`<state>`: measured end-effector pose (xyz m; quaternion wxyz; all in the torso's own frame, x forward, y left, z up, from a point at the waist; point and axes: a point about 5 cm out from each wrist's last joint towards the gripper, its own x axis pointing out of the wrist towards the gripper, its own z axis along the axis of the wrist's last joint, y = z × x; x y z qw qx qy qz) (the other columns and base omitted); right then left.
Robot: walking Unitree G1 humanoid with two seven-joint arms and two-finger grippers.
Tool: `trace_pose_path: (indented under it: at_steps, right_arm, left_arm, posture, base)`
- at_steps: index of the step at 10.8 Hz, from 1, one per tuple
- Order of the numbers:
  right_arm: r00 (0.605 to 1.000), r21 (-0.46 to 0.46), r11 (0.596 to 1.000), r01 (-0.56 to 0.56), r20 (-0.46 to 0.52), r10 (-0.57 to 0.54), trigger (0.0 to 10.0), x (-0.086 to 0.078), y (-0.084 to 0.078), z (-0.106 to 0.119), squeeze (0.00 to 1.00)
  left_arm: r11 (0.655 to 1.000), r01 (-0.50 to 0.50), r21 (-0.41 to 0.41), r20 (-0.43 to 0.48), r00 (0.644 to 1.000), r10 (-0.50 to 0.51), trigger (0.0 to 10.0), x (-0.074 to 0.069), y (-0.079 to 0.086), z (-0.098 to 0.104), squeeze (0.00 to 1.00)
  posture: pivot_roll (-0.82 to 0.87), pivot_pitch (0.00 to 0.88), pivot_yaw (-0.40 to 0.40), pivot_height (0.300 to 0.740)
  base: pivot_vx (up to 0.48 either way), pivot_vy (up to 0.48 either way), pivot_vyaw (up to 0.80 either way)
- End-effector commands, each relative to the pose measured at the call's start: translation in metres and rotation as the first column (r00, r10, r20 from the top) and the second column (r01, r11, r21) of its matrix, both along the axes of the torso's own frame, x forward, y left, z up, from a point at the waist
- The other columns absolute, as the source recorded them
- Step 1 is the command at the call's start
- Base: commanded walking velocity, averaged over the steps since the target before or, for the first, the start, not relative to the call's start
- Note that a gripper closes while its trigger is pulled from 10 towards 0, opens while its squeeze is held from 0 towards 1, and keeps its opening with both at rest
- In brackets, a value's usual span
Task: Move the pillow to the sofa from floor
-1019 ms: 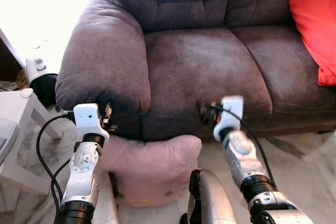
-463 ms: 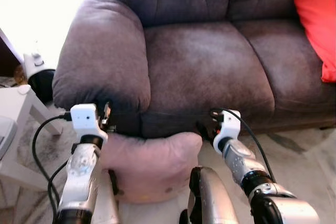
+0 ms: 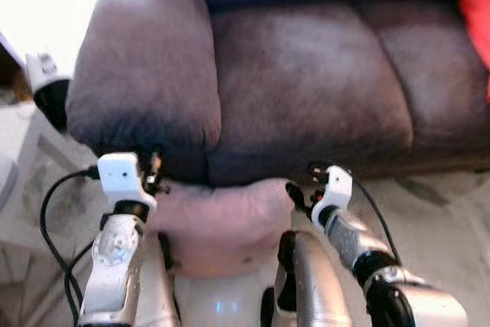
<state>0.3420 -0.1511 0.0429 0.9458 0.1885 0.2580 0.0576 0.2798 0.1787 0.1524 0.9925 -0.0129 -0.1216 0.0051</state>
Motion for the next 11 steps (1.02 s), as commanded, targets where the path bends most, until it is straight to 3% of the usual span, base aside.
trace_pose_path:
  at_steps: [1, 2, 3, 6, 8, 10, 11]
  right_arm:
    - [1.000, 0.025, 0.999, 0.020, -0.022, -0.019, 10.0, -0.003, -0.001, -0.004, 1.00]
    - [0.999, 0.046, 0.998, 0.038, -0.023, -0.037, 10.0, -0.002, 0.000, -0.003, 0.00]
    - [0.998, 0.120, 0.991, 0.061, -0.003, -0.061, 10.0, 0.000, 0.005, 0.000, 0.00]
    - [0.998, 0.132, 0.990, -0.050, 0.047, 0.044, 10.0, 0.001, 0.017, 0.003, 0.00]
    - [0.993, 0.043, 0.995, -0.085, 0.080, 0.082, 10.0, 0.001, 0.016, 0.003, 0.00]
    - [0.993, -0.080, 0.995, -0.063, 0.095, 0.071, 10.0, 0.003, 0.007, 0.005, 0.00]
    - [0.995, -0.095, 0.995, -0.028, 0.097, 0.037, 10.0, 0.002, 0.001, 0.005, 0.00]
  left_arm:
    - [1.000, 0.005, -0.008, -0.015, 1.000, -0.006, 10.0, -0.005, -0.003, -0.001, 0.00]
    - [1.000, 0.006, -0.010, -0.018, 1.000, -0.006, 10.0, -0.009, -0.004, 0.002, 0.00]
    - [1.000, 0.006, -0.013, -0.027, 1.000, -0.006, 10.0, -0.015, -0.005, 0.003, 0.00]
    - [1.000, 0.002, -0.006, -0.027, 1.000, -0.002, 10.0, -0.024, -0.006, 0.012, 0.00]
    - [1.000, 0.004, -0.009, -0.034, 0.999, -0.004, 10.0, -0.028, -0.007, 0.016, 0.00]
    - [1.000, 0.013, -0.024, -0.041, 0.999, -0.014, 10.0, -0.032, -0.010, 0.020, 0.00]
    - [0.999, 0.024, -0.030, -0.050, 0.998, -0.025, 10.0, -0.035, -0.014, 0.020, 0.00]
  posture:
    - [0.19, 0.396, -0.098, 0.507]
    - [0.20, 0.415, -0.098, 0.507]
    - [0.22, 0.432, -0.096, 0.507]
    - [0.24, 0.478, -0.094, 0.507]
    - [0.25, 0.505, -0.085, 0.507]
    - [0.25, 0.525, -0.079, 0.507]
    - [0.26, 0.530, -0.074, 0.507]
  base:
    - [0.000, 0.000, 0.00]
    - [0.000, 0.000, 0.00]
    - [0.000, 0.000, 0.00]
    - [0.000, 0.000, 0.00]
    - [0.000, 0.000, 0.00]
    - [0.000, 0.000, 0.00]
    - [0.000, 0.000, 0.00]
